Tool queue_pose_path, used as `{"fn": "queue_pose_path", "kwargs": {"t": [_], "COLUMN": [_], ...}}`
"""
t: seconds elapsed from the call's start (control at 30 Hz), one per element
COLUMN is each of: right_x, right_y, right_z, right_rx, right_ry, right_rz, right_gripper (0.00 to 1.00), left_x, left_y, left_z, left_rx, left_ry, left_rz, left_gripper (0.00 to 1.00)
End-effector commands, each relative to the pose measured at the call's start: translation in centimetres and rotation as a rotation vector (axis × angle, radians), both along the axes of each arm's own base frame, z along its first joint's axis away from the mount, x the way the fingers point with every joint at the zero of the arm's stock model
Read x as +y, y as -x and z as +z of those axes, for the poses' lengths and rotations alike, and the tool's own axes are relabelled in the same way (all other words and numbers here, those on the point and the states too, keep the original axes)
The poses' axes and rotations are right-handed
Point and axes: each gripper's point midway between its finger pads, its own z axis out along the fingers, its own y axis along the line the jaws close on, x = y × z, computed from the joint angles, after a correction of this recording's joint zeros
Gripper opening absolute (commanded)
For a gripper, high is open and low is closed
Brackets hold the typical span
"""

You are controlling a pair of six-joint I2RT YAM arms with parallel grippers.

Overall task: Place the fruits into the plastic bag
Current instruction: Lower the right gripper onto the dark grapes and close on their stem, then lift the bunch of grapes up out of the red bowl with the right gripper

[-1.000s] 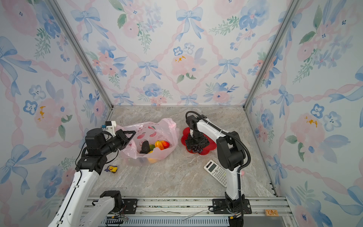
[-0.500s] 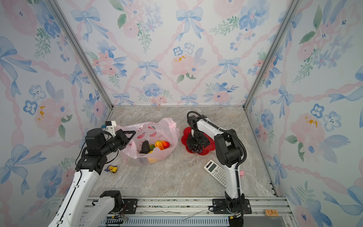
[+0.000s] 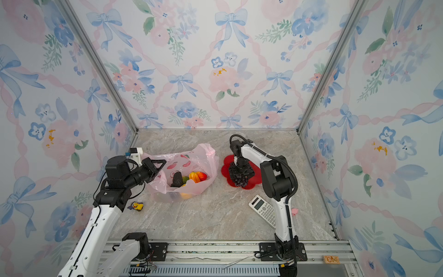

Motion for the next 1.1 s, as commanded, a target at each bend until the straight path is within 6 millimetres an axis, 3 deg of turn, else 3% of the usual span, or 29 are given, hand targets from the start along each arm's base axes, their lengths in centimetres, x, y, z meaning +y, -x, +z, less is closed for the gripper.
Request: {"fn": "queue_pose_path", "kwargs": {"t": [0.0,0.4,0.73,0.93,1.07], "right_x": [-0.4,-2.7,-1.9,-1.9,-1.6], "right_y": [-0.2,-2.0,-2.2,-2.4,-2.8], "right_z": [-0.9,-0.4,-1.4,-1.1,-0.6], "right_rx": [0.015,-0.11,-0.099,-0.104,-0.116], "right_ry": [0.006,0.124,0.03,-0.029,-0.112], "right_rz": [-0.03,-0.066,-0.144,-0.175,-0.218], "right_gripper": [0.87,0.84,0.82,0.7,0.55], "left_x": [-0.1,-0.1,0.0,0.0,0.0], "left_y": [-0.3,-0.2,-0.2,-0.1,-0.1], "left_z": [1.3,0.7,0.7,0.8,0.8], "left_rx": [-0.045,-0.034,-0.035,-0.038,-0.038], "left_ry": [-0.011,-0.013,-0.012,-0.011,-0.011], "left_rz": [-0.007,-0.006,-0.004,0.0,-0.001], "left_gripper": [0.0,0.0,0.0,0.0,0.0]}}
